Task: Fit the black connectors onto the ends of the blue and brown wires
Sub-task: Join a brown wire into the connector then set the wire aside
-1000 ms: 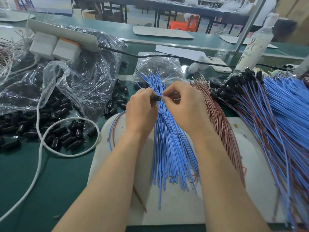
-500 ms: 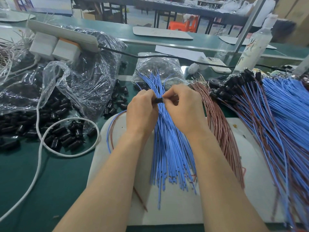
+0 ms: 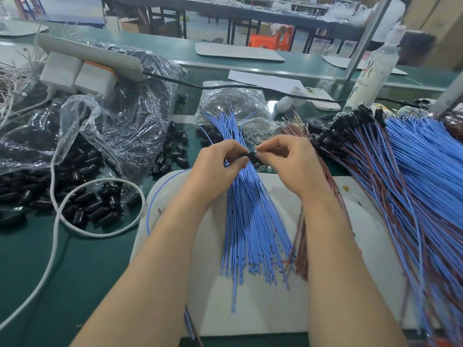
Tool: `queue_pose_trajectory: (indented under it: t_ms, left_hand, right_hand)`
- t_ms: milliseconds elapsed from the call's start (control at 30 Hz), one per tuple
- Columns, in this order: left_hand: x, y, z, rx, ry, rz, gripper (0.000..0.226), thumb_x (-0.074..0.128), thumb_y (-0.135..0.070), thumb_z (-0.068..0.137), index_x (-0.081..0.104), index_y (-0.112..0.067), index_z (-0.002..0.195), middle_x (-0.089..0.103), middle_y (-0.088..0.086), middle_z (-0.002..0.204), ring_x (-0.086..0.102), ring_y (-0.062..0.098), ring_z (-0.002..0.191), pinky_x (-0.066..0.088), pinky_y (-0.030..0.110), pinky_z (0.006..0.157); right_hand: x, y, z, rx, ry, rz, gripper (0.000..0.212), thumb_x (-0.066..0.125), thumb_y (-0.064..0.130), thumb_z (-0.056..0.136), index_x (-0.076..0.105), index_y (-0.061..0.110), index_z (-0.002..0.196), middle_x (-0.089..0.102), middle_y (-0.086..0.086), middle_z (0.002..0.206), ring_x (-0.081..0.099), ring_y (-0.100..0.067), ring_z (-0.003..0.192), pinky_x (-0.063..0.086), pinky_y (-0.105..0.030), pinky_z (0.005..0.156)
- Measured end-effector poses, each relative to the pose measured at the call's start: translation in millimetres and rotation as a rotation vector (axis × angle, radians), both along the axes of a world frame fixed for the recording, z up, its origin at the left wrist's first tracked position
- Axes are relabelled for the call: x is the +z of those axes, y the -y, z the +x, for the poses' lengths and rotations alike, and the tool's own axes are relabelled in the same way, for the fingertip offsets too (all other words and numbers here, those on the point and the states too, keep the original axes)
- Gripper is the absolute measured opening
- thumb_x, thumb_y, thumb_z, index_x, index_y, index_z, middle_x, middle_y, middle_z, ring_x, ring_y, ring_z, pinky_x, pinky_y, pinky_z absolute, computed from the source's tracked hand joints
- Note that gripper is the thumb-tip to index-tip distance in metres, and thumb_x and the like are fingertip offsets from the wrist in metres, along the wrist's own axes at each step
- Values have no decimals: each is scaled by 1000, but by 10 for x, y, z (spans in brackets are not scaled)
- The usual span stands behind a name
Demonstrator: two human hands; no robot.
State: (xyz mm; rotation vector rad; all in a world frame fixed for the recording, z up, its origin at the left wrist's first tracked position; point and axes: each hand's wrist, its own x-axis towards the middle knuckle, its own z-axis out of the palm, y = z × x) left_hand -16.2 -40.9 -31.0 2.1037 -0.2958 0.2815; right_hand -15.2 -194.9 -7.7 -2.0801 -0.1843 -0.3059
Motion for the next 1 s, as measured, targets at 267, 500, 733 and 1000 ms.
queue_pose_trajectory:
  t_ms: [267,500,733,1000]
  left_hand:
    - [1,-15,7,-6,2,49,12,65,-14,87,69,-14,99,71,3,86,61,14,85,41,18,77]
    - [-42,27,37,4,-15,115,19,63,-17,89,68,-20,107,68,-3,88,56,6,77,36,10,68]
    - [-69,39,70,123,25,90,16,66,-21,86,70,-20,102,72,-6,94,62,17,95,45,36,92]
    - [-60,12,58,176,90,-100,15,65,-5,86,68,-16,96,62,-19,78,63,6,80,48,13,81]
  right_hand:
    - [8,5,-13,48,-41,17,13,71,2,81,71,15,82,68,3,71,61,6,60,47,-7,62]
    - [-25,-92,12,32,-14,97,16,66,0,84,70,16,86,69,5,77,64,-1,72,55,-23,79]
    - [-70,-164,18,-30,28,26,12,63,8,88,69,11,98,69,0,87,66,-13,85,53,-36,88]
    - [-39,-168,-20,-58,49,66,6,59,13,90,60,18,92,68,-7,81,65,-21,77,53,-45,81]
